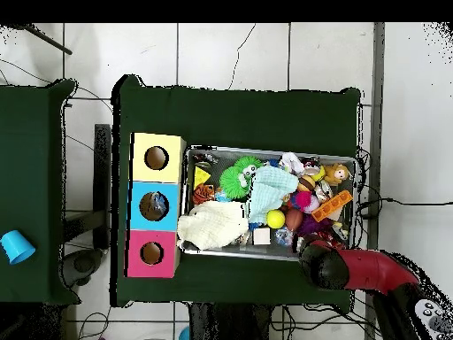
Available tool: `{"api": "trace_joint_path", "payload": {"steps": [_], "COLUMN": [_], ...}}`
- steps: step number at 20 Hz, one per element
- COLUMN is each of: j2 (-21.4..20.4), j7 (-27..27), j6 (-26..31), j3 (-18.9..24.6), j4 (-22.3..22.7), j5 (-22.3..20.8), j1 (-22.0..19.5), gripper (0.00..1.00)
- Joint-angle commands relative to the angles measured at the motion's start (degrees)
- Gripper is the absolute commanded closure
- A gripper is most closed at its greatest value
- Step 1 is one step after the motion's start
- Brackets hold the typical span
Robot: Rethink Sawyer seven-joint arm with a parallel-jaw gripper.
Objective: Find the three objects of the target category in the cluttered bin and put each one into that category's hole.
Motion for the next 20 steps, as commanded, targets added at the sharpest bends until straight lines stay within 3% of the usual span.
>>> {"api": "trace_joint_path", "payload": {"steps": [1,20], "j2": [2.18,2.73], "j7": [0.19,-0.91], "j6": [0.33,1.35], "j3": [6.98,10.42], "j4": [0.99,2.08], "j5": [2.48,3.68], "j1": [-1.46,-4.36], "gripper": [0.00,0.00]}}
